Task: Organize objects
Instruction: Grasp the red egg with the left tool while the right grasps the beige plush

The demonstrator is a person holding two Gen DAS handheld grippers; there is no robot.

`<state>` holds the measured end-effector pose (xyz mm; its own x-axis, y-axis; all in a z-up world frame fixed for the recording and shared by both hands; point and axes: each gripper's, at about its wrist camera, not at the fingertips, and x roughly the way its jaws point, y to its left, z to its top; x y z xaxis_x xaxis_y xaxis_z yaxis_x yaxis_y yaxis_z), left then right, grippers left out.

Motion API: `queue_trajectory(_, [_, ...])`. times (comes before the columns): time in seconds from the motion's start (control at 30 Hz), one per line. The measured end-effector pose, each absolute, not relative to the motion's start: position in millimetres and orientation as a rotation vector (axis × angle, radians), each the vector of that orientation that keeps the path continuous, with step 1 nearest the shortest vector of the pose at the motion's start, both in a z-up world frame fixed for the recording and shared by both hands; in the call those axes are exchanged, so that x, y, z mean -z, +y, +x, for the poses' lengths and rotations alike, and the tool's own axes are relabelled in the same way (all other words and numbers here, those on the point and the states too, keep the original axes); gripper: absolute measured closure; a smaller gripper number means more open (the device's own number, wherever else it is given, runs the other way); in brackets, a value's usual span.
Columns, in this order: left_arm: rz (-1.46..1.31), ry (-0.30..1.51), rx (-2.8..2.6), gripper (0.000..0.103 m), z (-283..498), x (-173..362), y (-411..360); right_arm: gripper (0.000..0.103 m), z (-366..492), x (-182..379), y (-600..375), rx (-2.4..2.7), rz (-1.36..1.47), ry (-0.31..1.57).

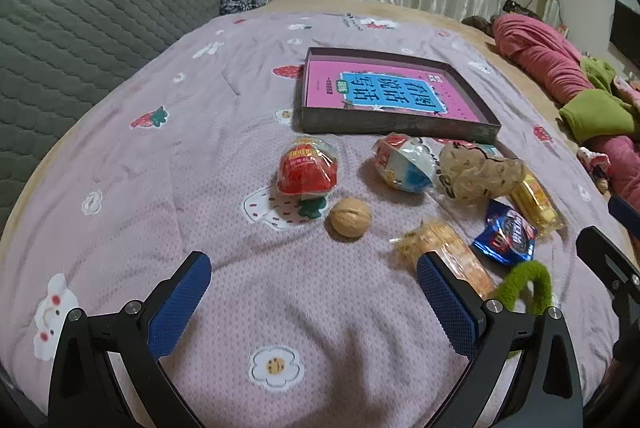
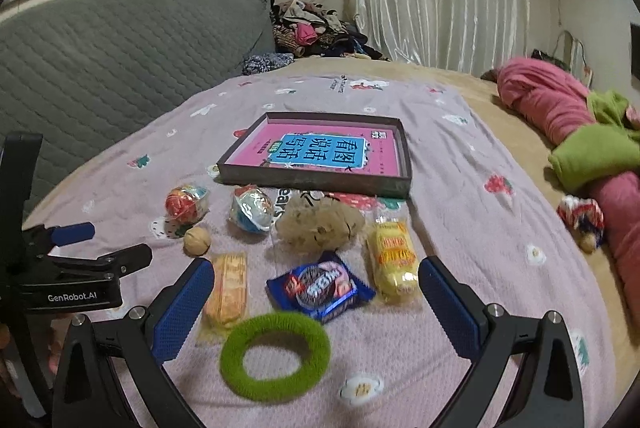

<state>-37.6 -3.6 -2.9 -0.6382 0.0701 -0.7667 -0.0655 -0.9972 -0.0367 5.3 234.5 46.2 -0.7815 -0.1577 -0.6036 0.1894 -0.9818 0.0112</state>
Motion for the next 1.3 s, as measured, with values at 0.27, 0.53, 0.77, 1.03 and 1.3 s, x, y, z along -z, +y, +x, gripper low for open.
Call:
queue_trajectory(0.27, [-1.336,-0.043,-2.758,0.001,-77.9,10.8,-11.7,0.0,-34.3,-37.0,216.6,2.779,0.984,0.21])
queue_trajectory(0.53, [-1.38,-0.018,-2.757,0.001,-120.7,18.8,-9.2,0.0,-67.9,-26.6,205.7,2.724,1.046,0.242])
queue_trajectory(0.77, [-1.421,0.036,-2.745,0.001,-141.4,29.1,-8.8,0.0,-93.9,-16.5,199.8,2.683,1.125,0.337])
queue_trajectory(1.03, [-1.448,0.027,-2.708,0.001,-159.1,38.5,-8.4,0.005,-119.8,2.1,191.9,2.632,1.244,0.48])
queue_trajectory(1.3, [-1.48,0.06,-2.696,0.003,-169.8,48.0,-5.5,0.035,-137.6,18.1,179.8,2.577,1.312,0.638])
